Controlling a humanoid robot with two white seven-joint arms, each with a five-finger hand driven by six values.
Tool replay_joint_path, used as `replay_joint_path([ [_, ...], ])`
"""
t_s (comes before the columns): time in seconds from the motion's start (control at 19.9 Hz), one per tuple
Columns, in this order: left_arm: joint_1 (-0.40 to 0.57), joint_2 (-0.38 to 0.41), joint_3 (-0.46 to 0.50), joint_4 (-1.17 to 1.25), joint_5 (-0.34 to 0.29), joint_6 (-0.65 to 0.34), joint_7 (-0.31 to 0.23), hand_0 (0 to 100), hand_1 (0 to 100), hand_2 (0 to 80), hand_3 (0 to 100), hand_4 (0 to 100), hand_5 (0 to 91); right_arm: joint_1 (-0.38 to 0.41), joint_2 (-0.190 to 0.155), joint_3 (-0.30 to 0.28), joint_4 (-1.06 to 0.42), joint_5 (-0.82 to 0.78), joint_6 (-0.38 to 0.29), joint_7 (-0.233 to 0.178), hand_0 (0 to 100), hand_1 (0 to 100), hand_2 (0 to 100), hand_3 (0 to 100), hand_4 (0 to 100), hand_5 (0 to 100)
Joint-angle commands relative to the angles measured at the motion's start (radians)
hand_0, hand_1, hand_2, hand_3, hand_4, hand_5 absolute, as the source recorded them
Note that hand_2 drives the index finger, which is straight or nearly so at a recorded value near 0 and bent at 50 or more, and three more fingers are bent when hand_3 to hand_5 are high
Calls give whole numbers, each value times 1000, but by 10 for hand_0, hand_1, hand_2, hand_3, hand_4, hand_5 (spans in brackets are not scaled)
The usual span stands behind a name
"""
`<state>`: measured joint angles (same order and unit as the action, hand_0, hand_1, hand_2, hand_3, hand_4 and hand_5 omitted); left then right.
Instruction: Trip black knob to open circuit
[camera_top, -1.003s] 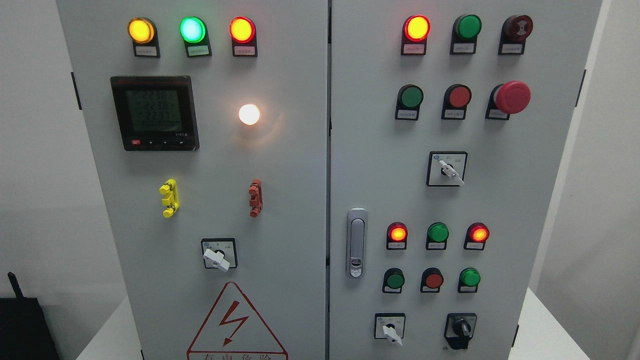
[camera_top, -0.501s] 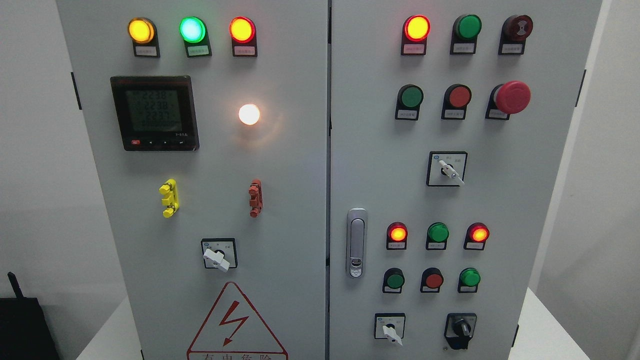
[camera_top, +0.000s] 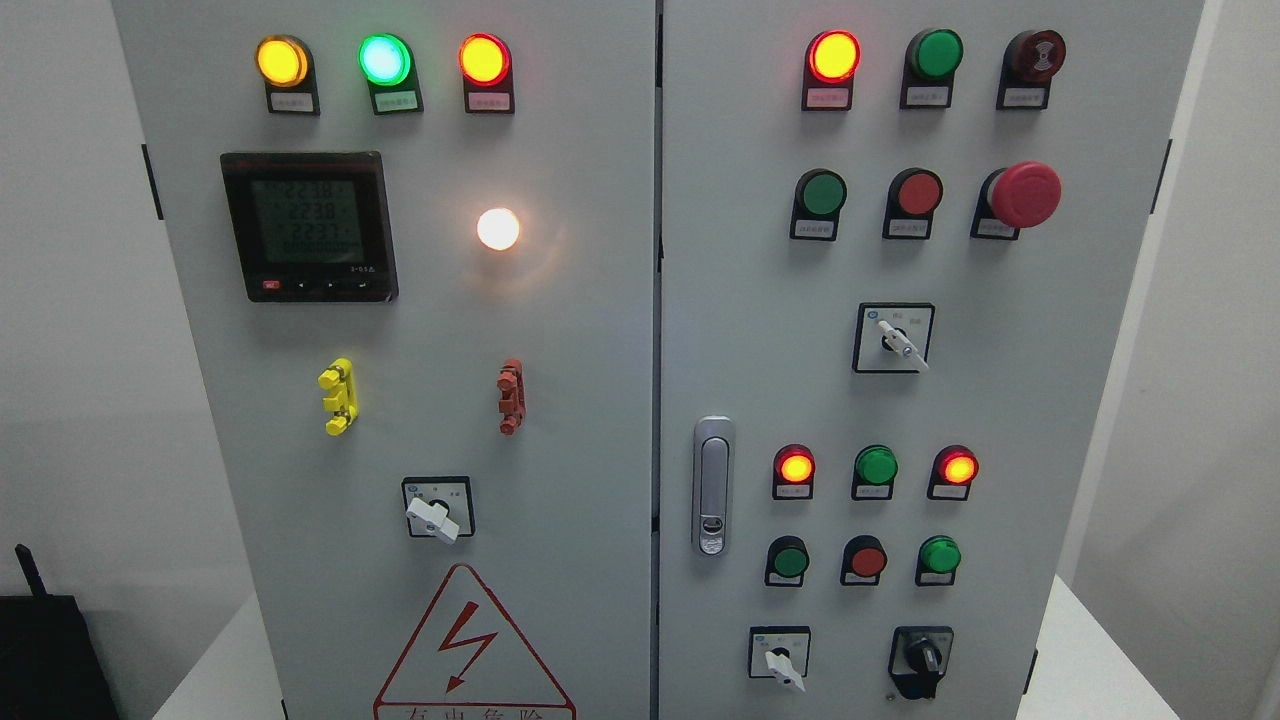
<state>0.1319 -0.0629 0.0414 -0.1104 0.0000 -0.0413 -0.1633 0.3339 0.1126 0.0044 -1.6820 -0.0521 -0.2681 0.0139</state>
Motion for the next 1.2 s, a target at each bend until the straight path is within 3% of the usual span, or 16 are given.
replay_joint_path([
  [0.0,0,0,0,0,-23,1,-1,120,389,0,0,0,0,-36,-2,-11,-120,-2,21,-2,0,0,0,1000,1000,1000],
  [0.6,0,0,0,0,-23,1,-1,120,389,0,0,0,0,-150,-5,-52,-157,-25,124,0,0,0,0,1000,1000,1000],
  [1.15,0,0,0,0,-23,1,-1,120,389,0,0,0,0,-199,-7,-55,-171,-37,155,0,0,0,0,1000,1000,1000],
])
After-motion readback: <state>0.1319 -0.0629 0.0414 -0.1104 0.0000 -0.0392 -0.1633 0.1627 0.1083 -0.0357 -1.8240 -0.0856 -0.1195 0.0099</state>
